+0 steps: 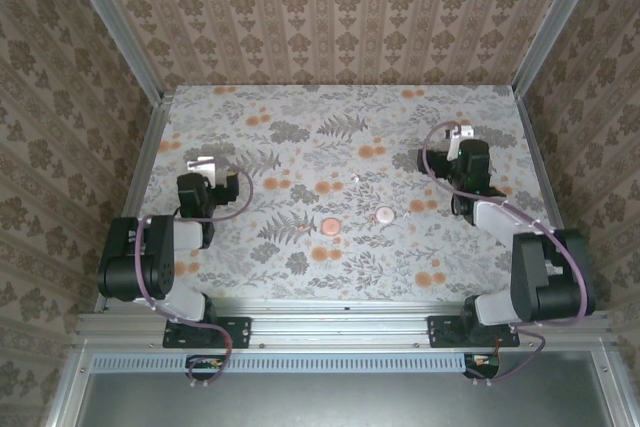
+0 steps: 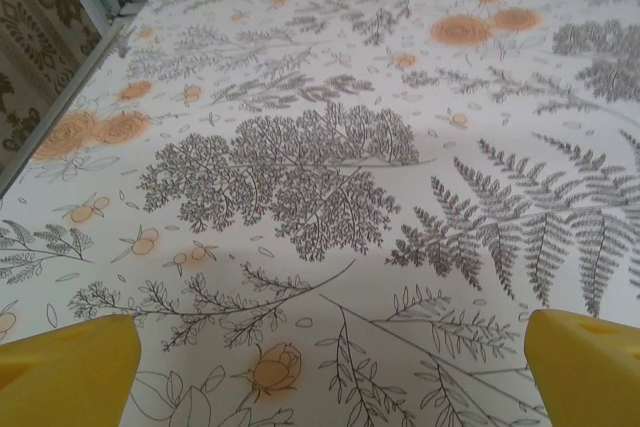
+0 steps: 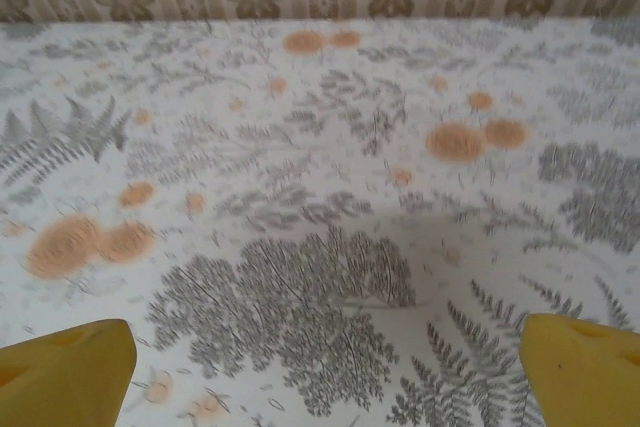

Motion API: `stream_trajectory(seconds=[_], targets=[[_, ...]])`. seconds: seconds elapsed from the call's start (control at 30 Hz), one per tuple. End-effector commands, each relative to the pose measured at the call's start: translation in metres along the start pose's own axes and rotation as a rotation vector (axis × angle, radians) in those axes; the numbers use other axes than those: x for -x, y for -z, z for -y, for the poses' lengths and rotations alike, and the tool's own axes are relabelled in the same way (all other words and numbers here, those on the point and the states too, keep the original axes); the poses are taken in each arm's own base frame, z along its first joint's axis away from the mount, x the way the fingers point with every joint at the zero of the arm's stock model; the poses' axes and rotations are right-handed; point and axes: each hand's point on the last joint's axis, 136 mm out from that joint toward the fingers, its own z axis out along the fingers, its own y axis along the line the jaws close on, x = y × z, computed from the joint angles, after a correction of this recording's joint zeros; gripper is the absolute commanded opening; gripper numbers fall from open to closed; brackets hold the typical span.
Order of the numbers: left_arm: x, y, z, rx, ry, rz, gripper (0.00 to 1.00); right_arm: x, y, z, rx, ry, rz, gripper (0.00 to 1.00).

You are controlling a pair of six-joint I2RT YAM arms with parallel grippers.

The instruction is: Insert wireless bluetooth earbuds into charging case

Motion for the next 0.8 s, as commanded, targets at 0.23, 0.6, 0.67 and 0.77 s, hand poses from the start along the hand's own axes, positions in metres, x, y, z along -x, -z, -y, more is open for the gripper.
stream_trajectory(seconds=[0.23, 0.6, 0.67, 0.77], targets=[[0.060, 0.040, 0.057, -0.156, -0.055, -0.235, 0.90, -0.010, 0.078, -0.116, 0.263, 0.196, -0.385, 1.00], [0.028, 0.118, 0.077, -0.136, 0.166, -0.498, 0.83, -0.058, 0.136, -0.196, 0.403, 0.247, -0.696, 0.99], [0.024, 0.126, 0.070, -0.123, 0.215, -0.501, 0.82, -0.068, 0.140, -0.210, 0.432, 0.256, -0.742, 0.93], [0.020, 0.133, 0.068, -0.148, 0.275, -0.515, 0.80, -0.086, 0.142, -0.231, 0.490, 0.279, -0.839, 0.82]])
